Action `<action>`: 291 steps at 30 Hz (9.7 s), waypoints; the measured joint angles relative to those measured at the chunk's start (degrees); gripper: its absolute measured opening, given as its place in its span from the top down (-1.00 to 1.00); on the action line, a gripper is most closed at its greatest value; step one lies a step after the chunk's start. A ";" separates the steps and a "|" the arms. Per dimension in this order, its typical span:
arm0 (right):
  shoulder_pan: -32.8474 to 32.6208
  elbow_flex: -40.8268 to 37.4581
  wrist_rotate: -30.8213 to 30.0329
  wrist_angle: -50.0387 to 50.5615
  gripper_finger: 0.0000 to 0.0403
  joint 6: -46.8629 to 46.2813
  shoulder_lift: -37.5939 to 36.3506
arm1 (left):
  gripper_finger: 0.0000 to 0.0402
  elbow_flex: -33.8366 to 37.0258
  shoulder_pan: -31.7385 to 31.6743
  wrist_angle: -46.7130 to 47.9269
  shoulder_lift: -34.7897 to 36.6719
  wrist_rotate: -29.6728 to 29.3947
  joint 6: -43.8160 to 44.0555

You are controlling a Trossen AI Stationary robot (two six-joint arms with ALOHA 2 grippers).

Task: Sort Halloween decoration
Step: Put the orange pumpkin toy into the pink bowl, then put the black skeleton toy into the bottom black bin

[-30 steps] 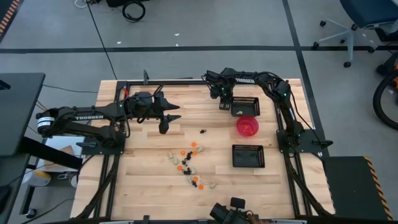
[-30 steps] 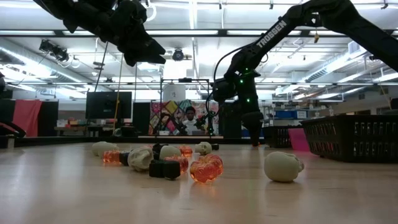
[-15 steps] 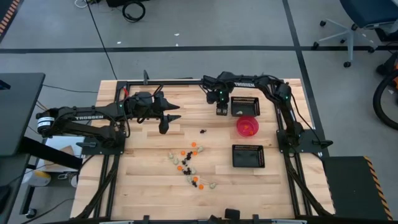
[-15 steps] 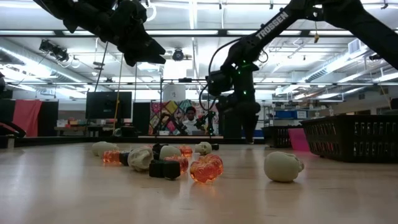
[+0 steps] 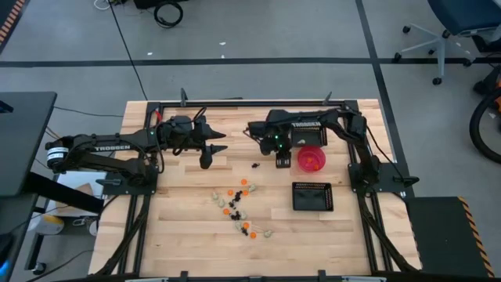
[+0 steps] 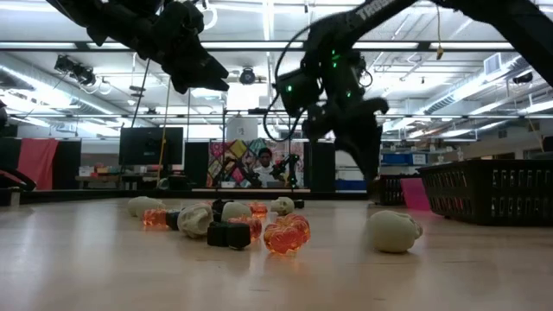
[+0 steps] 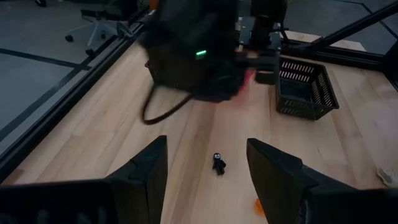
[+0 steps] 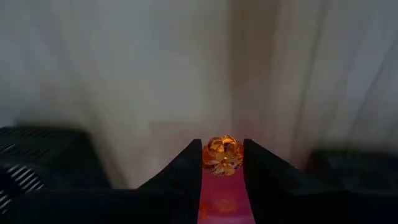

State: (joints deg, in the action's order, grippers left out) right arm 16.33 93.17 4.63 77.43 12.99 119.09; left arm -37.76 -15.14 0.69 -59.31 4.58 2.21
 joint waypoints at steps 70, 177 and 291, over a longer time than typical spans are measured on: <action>-12.90 -15.87 -12.27 -49.45 0.12 -8.19 -17.07 | 0.04 0.00 0.00 2.10 0.02 0.00 -0.95; -14.93 -18.08 18.89 -6.30 0.72 -16.39 -18.97 | 0.04 0.02 0.00 2.50 0.02 -0.02 -0.84; -21.61 -30.08 7.64 -9.79 0.51 -44.87 -27.39 | 0.04 0.02 2.03 -16.39 0.02 -6.88 -17.83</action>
State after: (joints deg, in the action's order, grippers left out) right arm -5.27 63.09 12.26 67.64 -31.89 91.70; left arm -37.74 -13.10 -15.70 -59.29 -2.31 -15.62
